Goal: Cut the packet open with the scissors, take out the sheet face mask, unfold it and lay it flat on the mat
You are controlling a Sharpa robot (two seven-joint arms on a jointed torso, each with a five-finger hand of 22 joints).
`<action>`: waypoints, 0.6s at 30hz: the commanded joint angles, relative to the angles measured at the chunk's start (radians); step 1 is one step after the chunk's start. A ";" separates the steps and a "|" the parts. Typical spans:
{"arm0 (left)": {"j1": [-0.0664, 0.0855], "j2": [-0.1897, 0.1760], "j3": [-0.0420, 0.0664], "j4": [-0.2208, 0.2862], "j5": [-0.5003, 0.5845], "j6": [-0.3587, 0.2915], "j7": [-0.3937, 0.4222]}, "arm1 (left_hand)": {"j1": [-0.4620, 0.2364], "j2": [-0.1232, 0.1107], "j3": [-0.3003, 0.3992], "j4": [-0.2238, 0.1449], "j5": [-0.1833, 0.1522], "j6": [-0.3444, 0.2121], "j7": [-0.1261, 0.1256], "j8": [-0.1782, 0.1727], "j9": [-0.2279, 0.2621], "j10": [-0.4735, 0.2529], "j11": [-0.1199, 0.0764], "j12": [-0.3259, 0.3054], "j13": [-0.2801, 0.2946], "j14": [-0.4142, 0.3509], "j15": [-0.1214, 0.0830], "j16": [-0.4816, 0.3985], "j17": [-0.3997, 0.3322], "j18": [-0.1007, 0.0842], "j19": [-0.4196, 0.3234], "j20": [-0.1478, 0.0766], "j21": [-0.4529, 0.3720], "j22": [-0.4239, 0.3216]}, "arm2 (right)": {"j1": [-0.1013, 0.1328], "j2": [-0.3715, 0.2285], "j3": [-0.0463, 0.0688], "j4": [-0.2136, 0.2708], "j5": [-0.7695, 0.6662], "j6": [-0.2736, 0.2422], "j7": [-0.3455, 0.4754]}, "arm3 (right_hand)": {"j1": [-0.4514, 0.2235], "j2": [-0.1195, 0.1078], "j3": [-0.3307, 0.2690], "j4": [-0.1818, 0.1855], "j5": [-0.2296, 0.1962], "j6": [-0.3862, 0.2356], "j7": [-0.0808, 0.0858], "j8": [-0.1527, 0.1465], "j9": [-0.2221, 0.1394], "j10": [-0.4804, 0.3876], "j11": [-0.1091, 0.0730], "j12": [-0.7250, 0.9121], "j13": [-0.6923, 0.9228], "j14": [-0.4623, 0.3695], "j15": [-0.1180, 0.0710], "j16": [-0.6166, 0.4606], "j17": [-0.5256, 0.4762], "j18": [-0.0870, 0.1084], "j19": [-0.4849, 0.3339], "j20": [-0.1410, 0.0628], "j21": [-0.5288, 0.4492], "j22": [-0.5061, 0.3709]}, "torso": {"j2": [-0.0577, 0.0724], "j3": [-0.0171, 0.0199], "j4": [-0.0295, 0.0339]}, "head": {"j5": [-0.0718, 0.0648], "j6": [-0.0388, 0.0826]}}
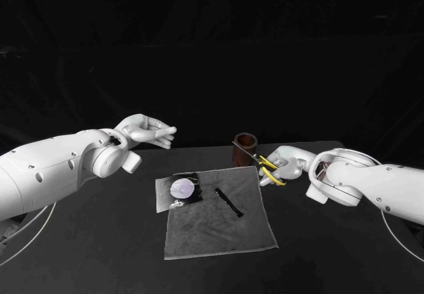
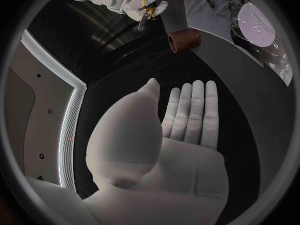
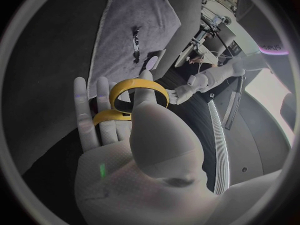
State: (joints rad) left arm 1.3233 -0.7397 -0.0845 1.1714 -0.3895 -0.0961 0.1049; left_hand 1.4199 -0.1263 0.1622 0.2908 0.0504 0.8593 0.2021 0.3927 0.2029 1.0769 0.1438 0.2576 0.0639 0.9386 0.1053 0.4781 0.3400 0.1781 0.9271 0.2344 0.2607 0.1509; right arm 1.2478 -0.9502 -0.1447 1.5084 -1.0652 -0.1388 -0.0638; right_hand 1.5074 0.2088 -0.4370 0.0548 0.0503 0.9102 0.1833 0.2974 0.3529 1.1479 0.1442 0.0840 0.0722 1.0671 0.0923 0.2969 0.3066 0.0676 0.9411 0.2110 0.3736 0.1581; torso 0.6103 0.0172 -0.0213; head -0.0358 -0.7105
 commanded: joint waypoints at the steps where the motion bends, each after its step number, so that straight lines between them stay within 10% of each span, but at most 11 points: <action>1: 0.019 0.026 0.001 -0.023 0.048 0.105 -0.019 | -0.045 0.004 -0.026 0.001 -0.002 0.006 0.001 -0.013 -0.005 0.009 0.003 -0.019 0.002 -0.004 0.007 -0.027 -0.009 -0.004 -0.037 0.012 -0.024 -0.013 | 0.006 0.014 0.001 -0.003 -0.261 0.040 -0.067 | 0.066 0.053 -0.029 -0.007 0.001 0.008 -0.002 -0.007 -0.001 0.078 -0.023 -0.004 -0.001 0.009 -0.001 -0.003 0.002 0.114 0.004 -0.006 0.005 0.002 | 0.001 0.0008 -0.0009 | -0.003 0.005; 9: 0.056 0.101 0.001 -0.072 -0.033 0.205 -0.105 | -0.137 0.041 -0.114 0.003 -0.002 0.010 0.005 -0.033 -0.013 0.029 0.009 -0.066 0.003 -0.005 0.017 -0.100 -0.033 0.005 -0.068 0.032 -0.048 -0.032 | 0.020 0.057 0.001 0.029 -0.501 0.059 -0.129 | 0.053 0.039 -0.028 0.001 0.000 0.021 -0.011 -0.011 0.000 0.091 -0.029 -0.004 0.000 0.018 -0.005 -0.003 0.005 0.114 0.008 -0.009 0.006 0.002 | 0.003 0.0014 0.0005 | -0.006 0.004; 18: 0.065 0.165 0.001 -0.065 -0.163 0.287 -0.181 | -0.148 0.068 -0.190 0.003 -0.003 0.012 0.012 -0.047 -0.018 0.038 0.017 -0.105 0.003 -0.042 0.034 -0.179 -0.062 -0.003 -0.157 0.053 -0.107 -0.067 | 0.035 0.102 0.002 0.088 -0.646 0.084 -0.179 | 0.057 0.032 -0.027 0.000 0.001 0.028 -0.018 -0.013 0.000 0.096 -0.033 -0.006 -0.001 0.023 -0.008 -0.005 0.006 0.115 0.012 -0.011 0.005 0.002 | 0.002 -0.0001 0.0010 | -0.002 0.000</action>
State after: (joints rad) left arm 1.3859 -0.5809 -0.0848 1.1018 -0.4750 0.1136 -0.0241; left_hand 1.2734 -0.0635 -0.0249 0.2939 0.0504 0.8693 0.2084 0.3505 0.1862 1.1068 0.1591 0.1585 0.0655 0.9020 0.1379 0.3018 0.2790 0.1773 0.7733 0.2876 0.1574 0.0846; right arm 1.2805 -0.8523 -0.1442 1.5889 -1.5994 -0.0813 -0.1932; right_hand 1.5141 0.2021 -0.4372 0.0550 0.0503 0.9345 0.1661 0.2897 0.3527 1.1616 0.1376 0.0827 0.0723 1.0844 0.0819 0.2932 0.3121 0.0676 0.9490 0.2035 0.3736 0.1593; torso 0.6132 0.0177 -0.0203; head -0.0395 -0.7092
